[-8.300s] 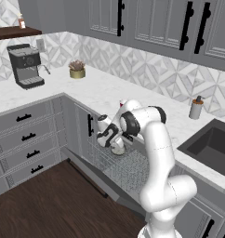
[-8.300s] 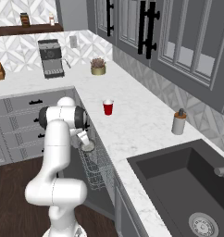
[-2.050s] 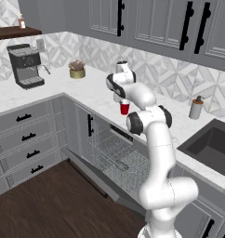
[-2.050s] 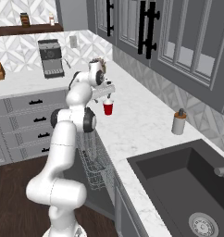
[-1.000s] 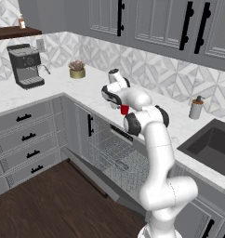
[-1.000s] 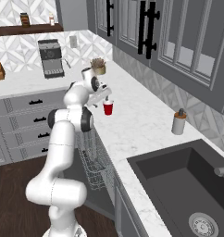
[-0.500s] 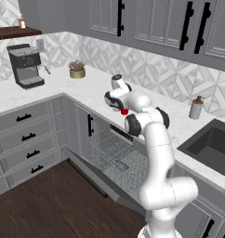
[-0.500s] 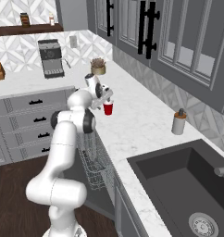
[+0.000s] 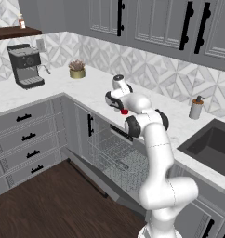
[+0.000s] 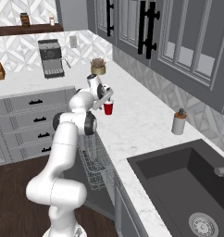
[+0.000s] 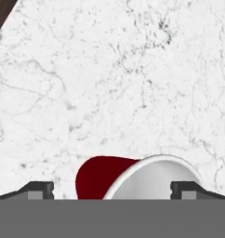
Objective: Pick up the cup and bowl from the counter, place them in the dishwasher, and close the dishwasher door.
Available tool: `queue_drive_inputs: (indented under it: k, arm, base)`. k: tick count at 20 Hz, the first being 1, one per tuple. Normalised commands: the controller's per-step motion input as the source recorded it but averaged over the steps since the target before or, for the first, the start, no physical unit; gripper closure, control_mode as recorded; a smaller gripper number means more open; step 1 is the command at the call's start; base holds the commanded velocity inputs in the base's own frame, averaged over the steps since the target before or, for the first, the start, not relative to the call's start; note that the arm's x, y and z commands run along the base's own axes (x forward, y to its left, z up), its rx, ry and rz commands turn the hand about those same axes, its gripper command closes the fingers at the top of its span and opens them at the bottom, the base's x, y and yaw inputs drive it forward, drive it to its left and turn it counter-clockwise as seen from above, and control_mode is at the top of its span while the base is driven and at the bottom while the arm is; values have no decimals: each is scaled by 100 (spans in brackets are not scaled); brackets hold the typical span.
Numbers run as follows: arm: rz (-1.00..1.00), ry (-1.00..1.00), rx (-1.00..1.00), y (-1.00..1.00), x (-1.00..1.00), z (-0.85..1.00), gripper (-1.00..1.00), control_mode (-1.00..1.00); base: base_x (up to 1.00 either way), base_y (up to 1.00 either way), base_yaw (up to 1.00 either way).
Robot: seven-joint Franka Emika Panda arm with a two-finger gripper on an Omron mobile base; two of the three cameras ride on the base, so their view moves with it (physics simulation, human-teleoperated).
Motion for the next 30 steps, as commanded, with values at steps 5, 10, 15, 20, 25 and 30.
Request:
queue_drive_inputs:
  k: [5,10,15,20,25,30]
  arm:
    - [0,0,0,0,-11,0,100,-100]
    - [0,0,0,1,-26,0,100,-100]
    - [-1,0,0,4,-18,0,100,-100]
    - [-5,0,-2,30,-34,6,100,-100]
    - [-10,-12,-2,52,-86,53,100,-100]
    - [-12,-12,-4,48,-100,27,100,-100]
  base:
    - [0,0,0]
    - [0,0,0]
    - [0,0,0]
    - [0,0,0]
    - [0,0,0]
    - [0,0,0]
